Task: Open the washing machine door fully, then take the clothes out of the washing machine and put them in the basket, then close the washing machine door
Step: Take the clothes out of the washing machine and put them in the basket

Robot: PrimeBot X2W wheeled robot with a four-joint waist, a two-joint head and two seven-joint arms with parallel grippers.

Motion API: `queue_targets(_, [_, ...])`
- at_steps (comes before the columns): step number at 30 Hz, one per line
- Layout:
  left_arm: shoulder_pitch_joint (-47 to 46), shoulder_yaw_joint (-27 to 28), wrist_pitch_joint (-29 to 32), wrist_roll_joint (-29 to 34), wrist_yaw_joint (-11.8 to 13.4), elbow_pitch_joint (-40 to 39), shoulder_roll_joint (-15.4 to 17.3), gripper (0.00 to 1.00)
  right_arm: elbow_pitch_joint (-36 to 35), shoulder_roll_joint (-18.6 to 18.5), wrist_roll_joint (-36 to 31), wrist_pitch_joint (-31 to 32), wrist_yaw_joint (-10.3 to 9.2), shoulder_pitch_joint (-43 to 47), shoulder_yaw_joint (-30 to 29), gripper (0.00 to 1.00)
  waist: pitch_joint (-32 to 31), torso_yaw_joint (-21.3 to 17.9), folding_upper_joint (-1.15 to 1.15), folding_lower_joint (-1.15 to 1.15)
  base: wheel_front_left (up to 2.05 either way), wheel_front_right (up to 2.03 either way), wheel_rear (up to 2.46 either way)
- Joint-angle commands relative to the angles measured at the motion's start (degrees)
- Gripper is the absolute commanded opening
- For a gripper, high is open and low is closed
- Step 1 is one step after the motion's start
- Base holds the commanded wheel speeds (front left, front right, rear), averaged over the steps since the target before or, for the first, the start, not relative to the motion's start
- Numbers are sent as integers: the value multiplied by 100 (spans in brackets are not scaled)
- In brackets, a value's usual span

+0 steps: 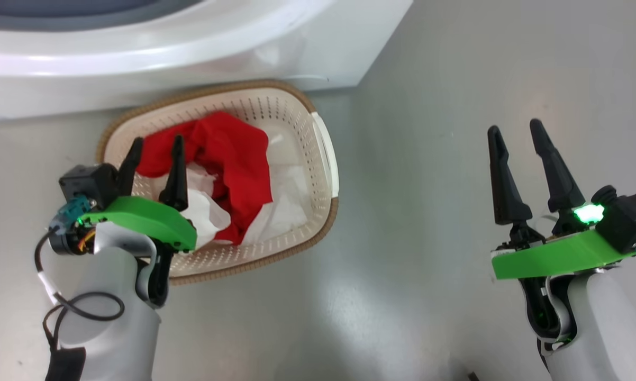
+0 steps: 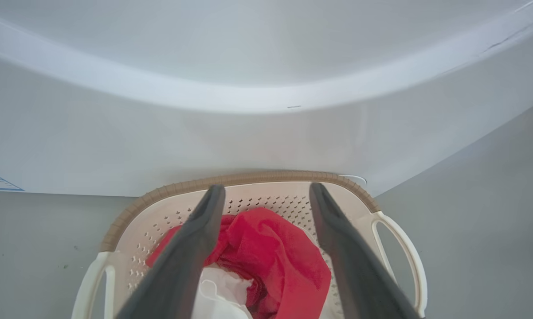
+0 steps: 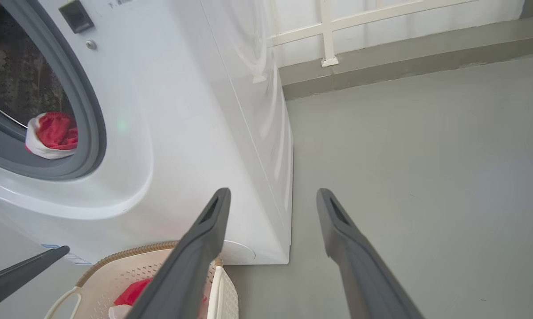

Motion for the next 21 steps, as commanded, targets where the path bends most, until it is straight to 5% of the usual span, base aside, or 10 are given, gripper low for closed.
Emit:
queue_targets(1, [233, 106, -29, -30, -31, -156, 157, 100, -94, -9, -41, -36, 42, 183, 97, 100, -221, 75, 0, 0, 0, 0, 0])
queue_targets(21, [1210, 182, -29, 155, -31, -1732, 157, 100, 69, -120, -69, -36, 42, 760, -51, 100, -1340, 358, 0, 0, 0, 0, 0])
